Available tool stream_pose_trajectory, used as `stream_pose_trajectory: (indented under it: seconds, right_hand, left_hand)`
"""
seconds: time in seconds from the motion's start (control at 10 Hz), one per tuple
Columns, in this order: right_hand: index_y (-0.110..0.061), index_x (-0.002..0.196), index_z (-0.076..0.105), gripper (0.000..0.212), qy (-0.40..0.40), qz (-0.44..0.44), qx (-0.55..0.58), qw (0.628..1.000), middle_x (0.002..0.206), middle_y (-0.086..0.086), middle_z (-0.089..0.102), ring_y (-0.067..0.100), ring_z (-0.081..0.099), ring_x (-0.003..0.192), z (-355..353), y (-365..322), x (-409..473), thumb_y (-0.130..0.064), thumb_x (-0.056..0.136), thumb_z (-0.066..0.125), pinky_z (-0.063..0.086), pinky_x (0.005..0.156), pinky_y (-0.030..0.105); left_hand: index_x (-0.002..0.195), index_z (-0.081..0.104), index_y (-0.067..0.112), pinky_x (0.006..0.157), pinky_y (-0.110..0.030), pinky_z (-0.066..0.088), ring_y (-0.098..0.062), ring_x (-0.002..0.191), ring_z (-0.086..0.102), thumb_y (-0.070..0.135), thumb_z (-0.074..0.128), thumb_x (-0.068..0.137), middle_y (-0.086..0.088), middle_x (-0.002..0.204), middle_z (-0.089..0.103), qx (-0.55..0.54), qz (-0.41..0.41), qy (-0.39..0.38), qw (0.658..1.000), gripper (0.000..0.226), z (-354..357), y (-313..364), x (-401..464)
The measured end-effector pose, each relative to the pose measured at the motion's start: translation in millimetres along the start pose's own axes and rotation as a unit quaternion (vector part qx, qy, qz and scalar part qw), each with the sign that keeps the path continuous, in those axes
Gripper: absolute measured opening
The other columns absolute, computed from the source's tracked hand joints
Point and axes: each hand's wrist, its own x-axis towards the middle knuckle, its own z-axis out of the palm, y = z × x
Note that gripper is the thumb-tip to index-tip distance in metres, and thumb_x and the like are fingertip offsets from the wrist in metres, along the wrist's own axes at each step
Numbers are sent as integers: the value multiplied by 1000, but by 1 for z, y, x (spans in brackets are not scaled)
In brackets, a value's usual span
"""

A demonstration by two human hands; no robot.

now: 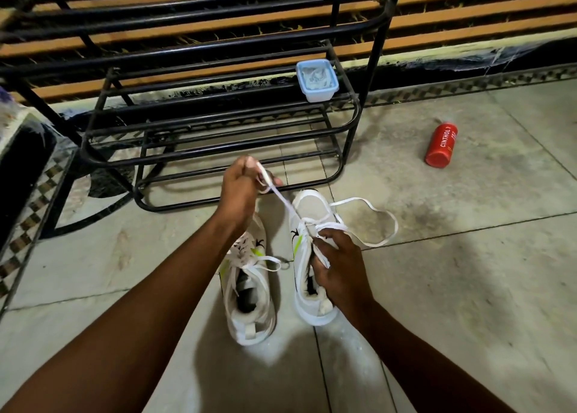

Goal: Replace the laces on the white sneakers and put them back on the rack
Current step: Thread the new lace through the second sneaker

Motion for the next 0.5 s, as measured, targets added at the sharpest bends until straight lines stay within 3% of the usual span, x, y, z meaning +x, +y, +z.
stream_pose_trajectory:
  seconds: [0.1,0.2,0.3,0.4,0.5]
  right_hand:
    - [-16,111,75,35,-2,1,9,1000,117,4,66,30,67,106,-1,-2,2,-26,81,60,56,80,45]
    - [-16,108,76,33,-1,-10,8,1000,114,3,67,28,68,102,0,-2,3,-28,81,60,57,78,44]
    - [-15,103,77,31,7,-20,5,1000,110,3,69,27,69,97,-2,-3,5,-28,80,61,57,75,42]
    - [-15,106,75,34,-1,-26,-1,1000,104,4,68,28,69,93,-1,-1,5,-26,77,61,57,72,42]
    - [-13,109,73,36,-6,-27,1,1000,99,4,67,31,68,88,-1,1,5,-24,77,61,57,69,43]
  left_hand:
    - [86,48,17,51,-27,39,-11,51,38,13,35,111,1,63,40,-25,-43,-74,996,28,-1,12,-12]
    - [112,60,26,65,-30,45,-9,81,58,38,53,105,3,96,60,552,201,-276,761,15,-13,-3,-12]
    - [121,66,30,76,-33,53,-22,106,62,46,63,94,3,113,61,722,183,-305,594,32,-9,-11,-13]
    - [81,69,25,73,-32,49,-18,89,62,41,68,90,6,86,65,576,198,-199,767,18,5,-1,-16]
    - [56,46,21,55,-26,37,-7,52,41,18,82,82,16,51,42,333,116,-70,933,44,7,22,-13]
